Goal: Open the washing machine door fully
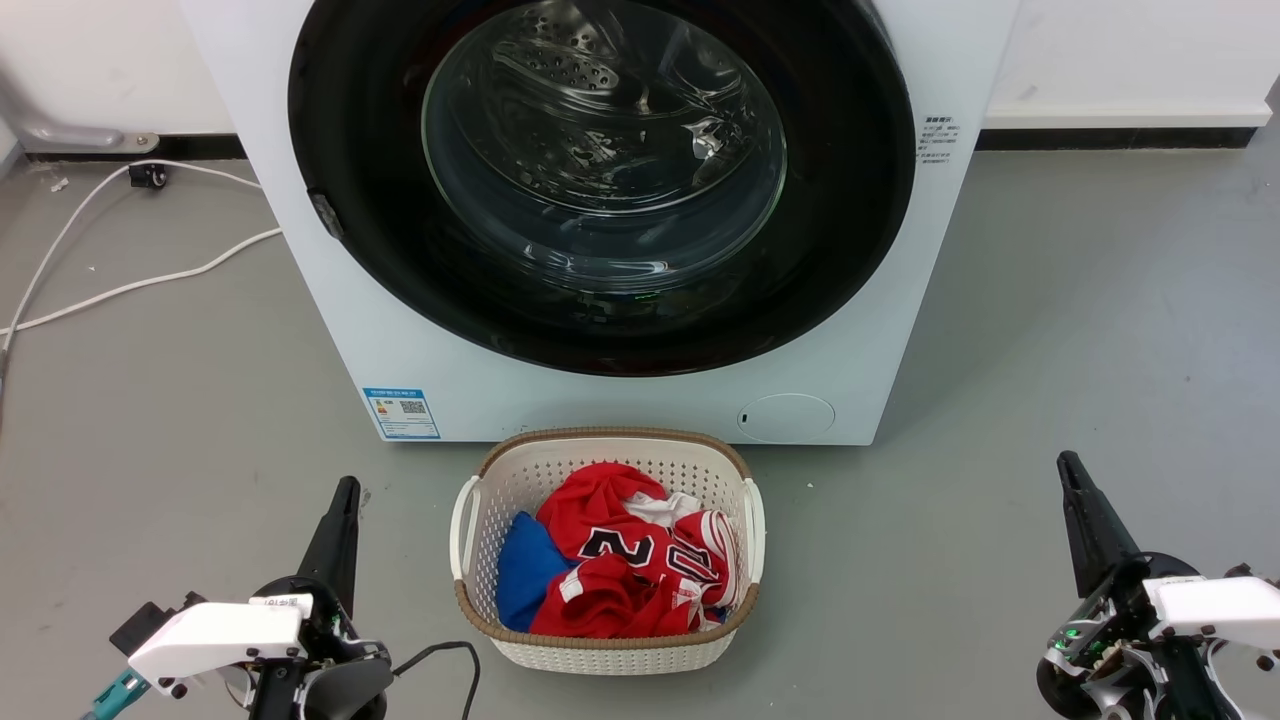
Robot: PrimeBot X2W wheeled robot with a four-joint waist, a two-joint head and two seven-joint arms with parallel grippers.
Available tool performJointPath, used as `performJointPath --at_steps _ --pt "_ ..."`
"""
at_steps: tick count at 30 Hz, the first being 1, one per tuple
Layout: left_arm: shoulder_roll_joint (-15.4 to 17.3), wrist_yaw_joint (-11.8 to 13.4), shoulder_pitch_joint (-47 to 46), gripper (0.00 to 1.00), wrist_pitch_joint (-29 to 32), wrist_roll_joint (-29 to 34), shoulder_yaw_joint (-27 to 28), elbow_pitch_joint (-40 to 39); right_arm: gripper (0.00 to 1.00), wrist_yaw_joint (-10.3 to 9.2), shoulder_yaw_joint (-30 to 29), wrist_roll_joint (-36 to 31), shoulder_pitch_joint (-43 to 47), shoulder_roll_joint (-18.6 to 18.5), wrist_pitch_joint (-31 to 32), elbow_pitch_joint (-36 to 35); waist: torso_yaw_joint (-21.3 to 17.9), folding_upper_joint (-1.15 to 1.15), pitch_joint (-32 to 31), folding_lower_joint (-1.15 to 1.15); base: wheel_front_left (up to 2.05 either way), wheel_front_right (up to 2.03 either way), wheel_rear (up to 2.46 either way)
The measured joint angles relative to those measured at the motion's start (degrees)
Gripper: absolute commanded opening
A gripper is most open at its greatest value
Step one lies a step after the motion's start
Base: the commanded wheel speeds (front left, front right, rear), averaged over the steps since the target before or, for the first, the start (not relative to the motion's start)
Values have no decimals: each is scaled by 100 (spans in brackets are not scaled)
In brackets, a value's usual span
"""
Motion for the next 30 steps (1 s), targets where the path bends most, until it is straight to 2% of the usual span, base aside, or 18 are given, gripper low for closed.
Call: performJointPath --at_steps 30 --pt "-10 0 -1 0 33 33 16 0 0 0 -12 -15 -1 7 4 1 0 0 0 0 0 0 0"
